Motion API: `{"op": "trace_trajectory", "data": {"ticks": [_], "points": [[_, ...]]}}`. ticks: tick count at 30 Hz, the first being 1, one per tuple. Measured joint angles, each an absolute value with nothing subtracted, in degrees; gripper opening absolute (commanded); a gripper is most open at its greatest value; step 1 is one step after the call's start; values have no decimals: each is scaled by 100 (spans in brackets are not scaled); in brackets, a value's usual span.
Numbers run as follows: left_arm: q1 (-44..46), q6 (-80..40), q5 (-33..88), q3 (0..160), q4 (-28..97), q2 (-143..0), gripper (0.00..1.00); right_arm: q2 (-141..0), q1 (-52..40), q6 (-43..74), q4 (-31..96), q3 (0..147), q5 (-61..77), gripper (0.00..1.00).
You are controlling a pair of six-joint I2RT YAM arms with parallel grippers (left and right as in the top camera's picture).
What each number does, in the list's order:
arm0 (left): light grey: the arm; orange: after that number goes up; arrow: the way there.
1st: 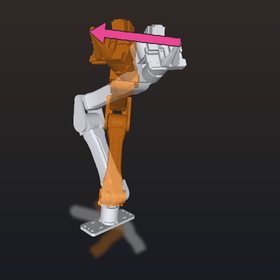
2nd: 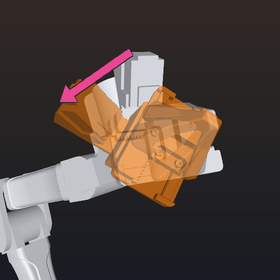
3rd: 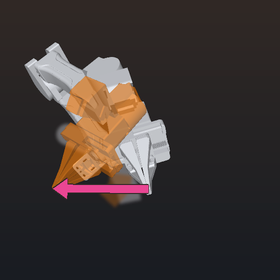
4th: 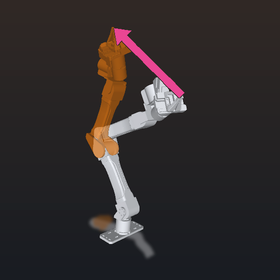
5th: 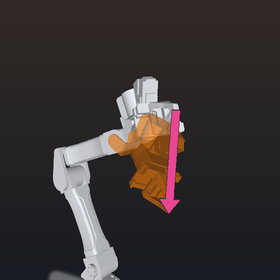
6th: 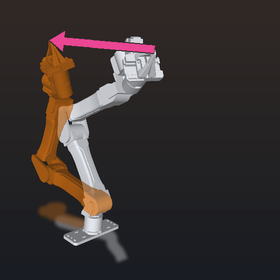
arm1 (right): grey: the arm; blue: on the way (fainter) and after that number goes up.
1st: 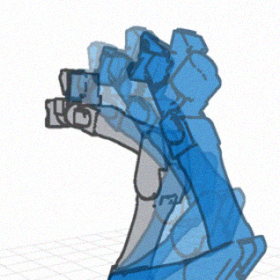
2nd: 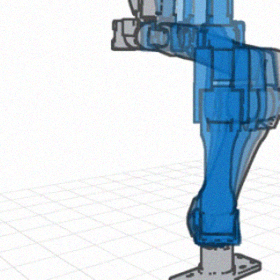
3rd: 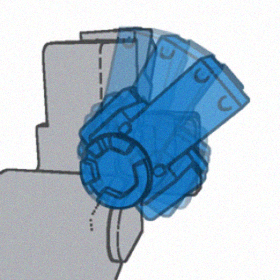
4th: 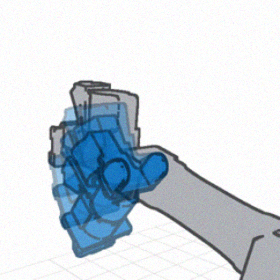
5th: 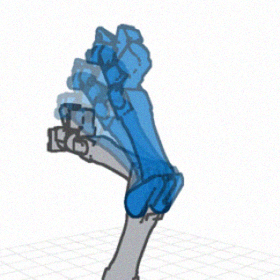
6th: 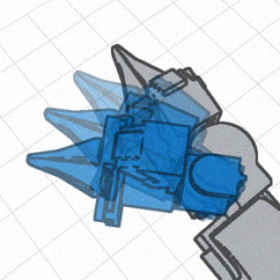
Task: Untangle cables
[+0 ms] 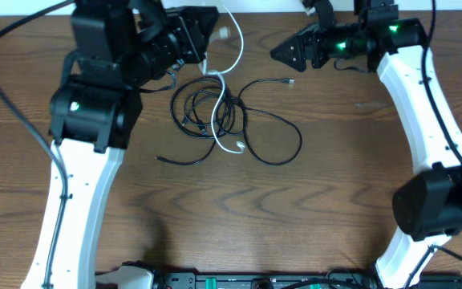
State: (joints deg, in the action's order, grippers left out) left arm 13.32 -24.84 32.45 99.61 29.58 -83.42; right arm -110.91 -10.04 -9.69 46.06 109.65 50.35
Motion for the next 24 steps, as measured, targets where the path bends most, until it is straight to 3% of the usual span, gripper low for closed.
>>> {"op": "trace_trajectory", "data": {"ticks": [14,19,24], "points": [[1332,-2233,5017,9961,3085,-8766,8,-10892,-1441,-1599,4340,10967,6278,79],[1332,-2220,5564,9961,3089,-8766,7,-10895,-1494,-1704,4182,10967,6313,63],[1332,-2220,5865,9961,3260,-8766,7,-10897,-1525,-1577,3911,10967,6276,36]]}}
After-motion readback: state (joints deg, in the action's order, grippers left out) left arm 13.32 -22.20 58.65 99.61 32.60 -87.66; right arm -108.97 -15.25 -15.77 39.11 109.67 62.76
